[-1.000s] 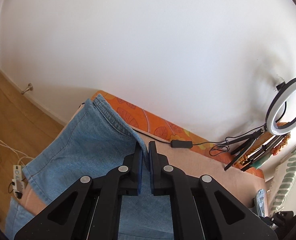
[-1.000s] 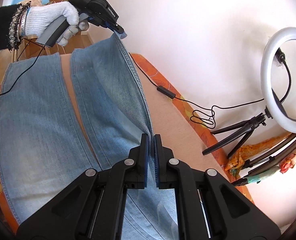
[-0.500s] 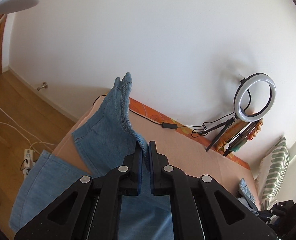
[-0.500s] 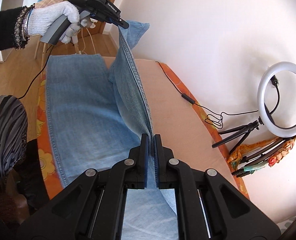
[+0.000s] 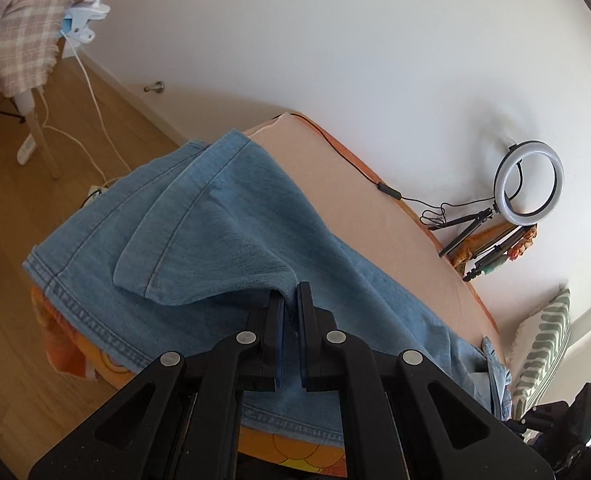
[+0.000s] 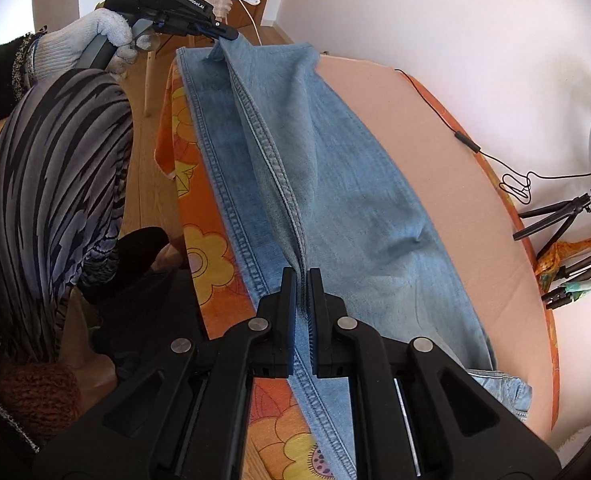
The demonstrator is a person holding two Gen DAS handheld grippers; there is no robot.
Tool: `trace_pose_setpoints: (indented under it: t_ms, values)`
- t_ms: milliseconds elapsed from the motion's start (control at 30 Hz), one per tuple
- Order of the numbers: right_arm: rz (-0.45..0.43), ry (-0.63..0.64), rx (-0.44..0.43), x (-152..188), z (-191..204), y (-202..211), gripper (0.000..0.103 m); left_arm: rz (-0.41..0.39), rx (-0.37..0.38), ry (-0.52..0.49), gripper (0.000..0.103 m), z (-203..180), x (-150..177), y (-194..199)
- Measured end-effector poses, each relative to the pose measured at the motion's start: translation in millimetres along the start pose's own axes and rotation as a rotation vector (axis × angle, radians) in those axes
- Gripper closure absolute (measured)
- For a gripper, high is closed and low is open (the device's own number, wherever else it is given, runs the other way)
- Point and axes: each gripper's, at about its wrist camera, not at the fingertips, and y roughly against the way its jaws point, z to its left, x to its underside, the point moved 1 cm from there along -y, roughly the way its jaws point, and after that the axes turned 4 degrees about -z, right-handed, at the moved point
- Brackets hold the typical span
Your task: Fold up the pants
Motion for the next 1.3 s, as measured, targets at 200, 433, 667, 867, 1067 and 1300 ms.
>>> trace_pose_setpoints:
  t_ms: [200, 433, 667, 867, 1067, 1300]
  values:
    - [0.037, -0.048, -0.048, 7.1, -2.4, -15.6, 0.097, -0.042, 0.043, 0.111, 0.096, 23.8, 5.9, 5.4]
    - [0.092, -0.101, -0.126, 5.8, -9.6, -21.5, 0.092, -0.074, 0.009, 0.23, 0.076, 50.7, 5.4, 6.1]
    - [-0.011, -0.264, -0.25, -29.9, -46.0, -0.9, 0.072, -0.078, -0.035, 0.196, 0.076, 56.8, -1.6, 6.7]
    - [-0.103, -0.285, -0.273, -90.8, -70.6, -18.2, 0.056, -0.056, -0.042, 0.175, 0.076, 56.0, -2.1, 4.9]
    - [-0.186, -0.31, -0.308, -165.6, -95.4, -73.8, 0.056, -0.06, -0.047, 0.16, 0.076, 54.2, -3.2, 5.4]
    - [-0.199, -0.328, -0.367, -230.5, -98.9, -142.1, 0.056, -0.109, -0.084, 0.139, 0.076, 54.4, -6.7, 12.1]
